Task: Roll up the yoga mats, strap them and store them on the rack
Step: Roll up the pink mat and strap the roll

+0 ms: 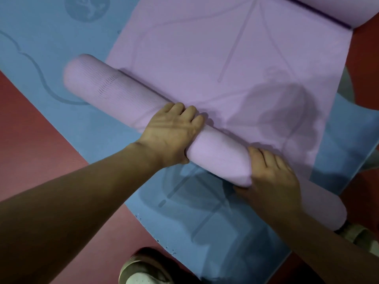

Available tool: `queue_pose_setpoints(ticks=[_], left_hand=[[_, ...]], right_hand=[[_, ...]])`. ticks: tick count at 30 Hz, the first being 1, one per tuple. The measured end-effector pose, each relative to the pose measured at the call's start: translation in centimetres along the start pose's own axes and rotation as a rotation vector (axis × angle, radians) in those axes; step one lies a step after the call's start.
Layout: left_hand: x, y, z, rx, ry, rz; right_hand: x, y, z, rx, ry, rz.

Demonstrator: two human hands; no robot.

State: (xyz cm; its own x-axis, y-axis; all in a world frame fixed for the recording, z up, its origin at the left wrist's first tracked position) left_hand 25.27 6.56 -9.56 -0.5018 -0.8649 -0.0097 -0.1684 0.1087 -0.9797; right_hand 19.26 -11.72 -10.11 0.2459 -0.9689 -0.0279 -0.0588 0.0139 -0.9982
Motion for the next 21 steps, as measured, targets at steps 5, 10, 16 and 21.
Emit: queue_pose_setpoints(ticks=[5,10,16,21], left_hand=[[1.9,0.5,-4.0,0.165,-0.049,-0.104],[1.9,1.6,-5.0,0.165,-0.122,-0.118],[1.0,1.1,-3.9,0.175,-0.128,-0.131],[0.6,0.3,-3.5,0.254,-0.086,-0.198]], right_hand=[[0.2,0.2,-1.2,-0.163,-0.119,0.081],[0.5,0.6,0.1,-0.267,-0.196,0.076],[1.4,0.7,2.3,-0.467,-0.198,0.11],[1.4,-0.7,2.8,-0.39,-0.166,0.179]])
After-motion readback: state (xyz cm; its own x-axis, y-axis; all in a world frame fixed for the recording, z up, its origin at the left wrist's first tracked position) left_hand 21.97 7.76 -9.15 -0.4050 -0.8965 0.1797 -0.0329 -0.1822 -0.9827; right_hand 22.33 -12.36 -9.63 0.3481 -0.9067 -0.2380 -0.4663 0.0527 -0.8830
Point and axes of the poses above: each hand's wrist, its own z-axis towards the middle knuckle, its own y-axis out of the palm, x = y × z, the point moved 9 cm from there along z, towards the middle knuckle, and after that the axes turned 1 degree about -z, right-handed, at the moved point
